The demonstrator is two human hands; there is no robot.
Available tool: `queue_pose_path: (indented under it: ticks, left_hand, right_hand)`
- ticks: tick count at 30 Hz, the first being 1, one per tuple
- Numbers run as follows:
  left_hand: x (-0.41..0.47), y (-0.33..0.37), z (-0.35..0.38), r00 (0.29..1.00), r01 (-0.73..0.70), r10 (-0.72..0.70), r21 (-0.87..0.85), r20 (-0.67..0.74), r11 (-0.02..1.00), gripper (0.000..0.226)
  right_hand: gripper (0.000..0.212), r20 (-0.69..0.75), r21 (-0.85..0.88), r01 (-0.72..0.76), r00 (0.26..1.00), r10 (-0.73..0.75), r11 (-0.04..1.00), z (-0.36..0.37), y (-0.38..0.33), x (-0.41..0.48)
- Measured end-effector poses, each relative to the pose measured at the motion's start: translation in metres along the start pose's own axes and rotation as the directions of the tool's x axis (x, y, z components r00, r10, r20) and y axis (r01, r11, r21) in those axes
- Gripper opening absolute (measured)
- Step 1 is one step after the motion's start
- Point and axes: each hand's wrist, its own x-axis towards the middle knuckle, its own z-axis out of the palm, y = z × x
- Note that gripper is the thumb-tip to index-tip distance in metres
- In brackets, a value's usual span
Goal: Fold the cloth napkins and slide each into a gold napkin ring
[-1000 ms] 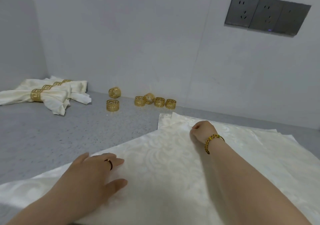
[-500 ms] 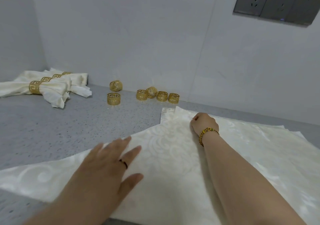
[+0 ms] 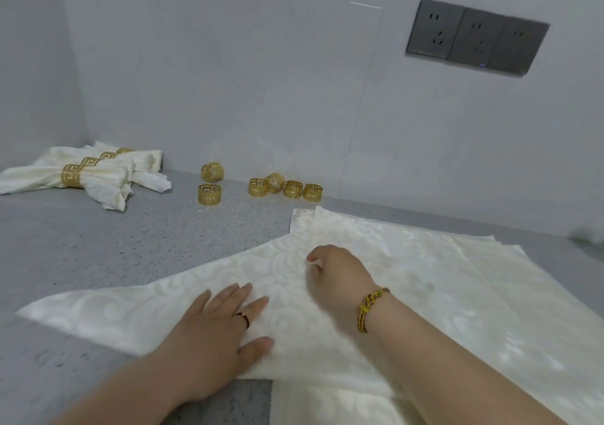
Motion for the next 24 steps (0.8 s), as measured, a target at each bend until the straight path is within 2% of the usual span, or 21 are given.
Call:
queue_pose_path:
  ticks: [3,4,7,8,12,15,17,19,21,23,24]
  left_hand:
    - [-0.004,0.002,0.002,0.999,0.009,-0.01,-0.02,-0.048,1.0,0.146]
    - [-0.008,0.004,0.002,0.999,0.011,-0.013,-0.045,-0.046,0.999,0.137]
    - [-0.007,0.005,0.0,0.998,0.05,-0.053,-0.088,-0.025,0.995,0.068]
    - [-0.007,0.007,-0.001,0.997,0.057,-0.061,-0.093,-0.038,0.994,0.059]
    - [-0.011,0.001,-0.004,0.985,0.167,-0.17,-0.099,-0.025,0.981,0.056]
    - [-0.021,-0.023,-0.008,0.943,0.329,-0.332,-0.084,-0.021,0.94,0.059]
    - [-0.03,-0.032,-0.012,0.919,0.385,-0.39,-0.078,-0.059,0.92,0.059]
    - [-0.036,-0.027,-0.013,0.926,0.316,-0.326,-0.086,-0.189,0.945,0.055]
    - [-0.044,-0.013,-0.016,0.925,0.124,-0.165,-0.138,-0.343,0.983,0.053]
    - [-0.055,0.008,-0.02,0.9,-0.11,0.057,-0.098,-0.432,0.989,0.062]
    - [-0.059,0.019,-0.024,0.905,-0.175,0.151,-0.024,-0.398,0.984,0.058]
  right_hand:
    - [0.025,0.097,0.001,0.086,0.992,-0.086,0.996,0.006,-0.013,-0.046]
    - [0.025,0.128,-0.03,0.083,0.989,-0.078,0.996,0.007,-0.011,-0.059]
    - [0.047,0.172,-0.068,0.039,0.985,-0.027,0.997,0.015,0.006,-0.076]
    - [0.05,0.155,-0.06,0.015,0.988,-0.005,0.998,0.013,0.012,-0.083]
    - [0.051,0.122,-0.063,-0.018,0.992,0.025,0.998,0.001,0.038,-0.106]
    - [0.052,0.084,-0.083,-0.111,0.989,0.118,0.99,-0.013,0.076,-0.124]
    - [0.051,0.042,-0.097,-0.167,0.984,0.171,0.981,-0.025,0.1,-0.138]
    - [0.048,-0.06,-0.061,-0.184,0.982,0.18,0.981,-0.03,0.115,-0.148]
    - [0.047,-0.179,-0.014,-0.142,0.974,0.137,0.99,-0.03,0.116,-0.156]
    - [0.048,-0.309,-0.034,0.01,0.951,-0.02,0.999,-0.03,0.103,-0.164]
    - [0.051,-0.289,-0.067,0.108,0.949,-0.123,0.992,-0.03,0.093,-0.166]
